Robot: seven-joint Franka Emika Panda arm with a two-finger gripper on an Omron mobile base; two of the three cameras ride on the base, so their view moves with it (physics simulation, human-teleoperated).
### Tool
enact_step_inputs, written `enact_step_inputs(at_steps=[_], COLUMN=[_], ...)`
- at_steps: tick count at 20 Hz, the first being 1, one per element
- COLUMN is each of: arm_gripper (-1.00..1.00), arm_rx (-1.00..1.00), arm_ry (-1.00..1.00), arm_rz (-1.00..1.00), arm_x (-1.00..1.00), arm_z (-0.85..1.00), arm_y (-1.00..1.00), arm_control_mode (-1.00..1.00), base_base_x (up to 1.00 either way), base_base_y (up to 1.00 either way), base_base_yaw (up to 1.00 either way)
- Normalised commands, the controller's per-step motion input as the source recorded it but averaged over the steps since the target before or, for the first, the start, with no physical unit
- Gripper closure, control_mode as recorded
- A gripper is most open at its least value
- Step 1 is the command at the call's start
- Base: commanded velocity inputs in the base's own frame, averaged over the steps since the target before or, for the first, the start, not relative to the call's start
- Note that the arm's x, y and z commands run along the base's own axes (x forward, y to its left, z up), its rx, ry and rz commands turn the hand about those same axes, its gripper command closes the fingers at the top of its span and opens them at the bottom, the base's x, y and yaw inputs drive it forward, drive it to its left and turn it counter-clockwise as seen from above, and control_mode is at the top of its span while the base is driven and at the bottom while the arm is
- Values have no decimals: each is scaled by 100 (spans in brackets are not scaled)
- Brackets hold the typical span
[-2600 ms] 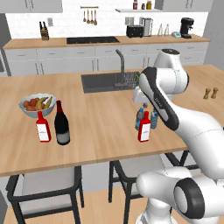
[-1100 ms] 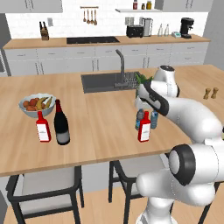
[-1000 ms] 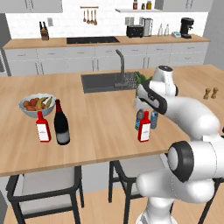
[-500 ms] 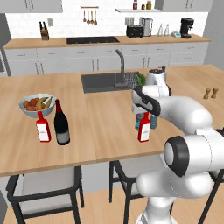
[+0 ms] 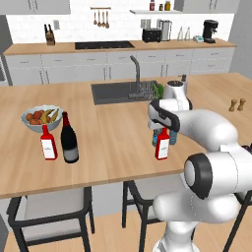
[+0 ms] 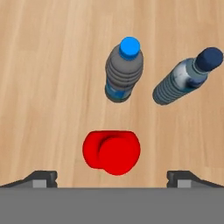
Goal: Move the plastic bottles in the middle to the plastics group, and the glass bottles in the middle to the glass group.
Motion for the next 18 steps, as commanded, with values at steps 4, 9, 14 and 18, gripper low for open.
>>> enact_step_inputs(at_steps=[4, 9, 14, 18], arm_gripper=[-100, -100, -100, -100], arm_rx=[0, 0, 0, 0], arm_ry=[-4, -1, 0, -2], arm_rz=[0, 0, 0, 0], arm_x=[16, 21, 8, -14], arm_z=[0, -1, -1, 0], arm_y=[0, 0, 0, 0], arm_control_mode=[-100, -100, -100, -100], base_base_x=[0, 0, 0, 0], base_base_y=[0, 0, 0, 0], base_base_yaw=[0, 0, 0, 0])
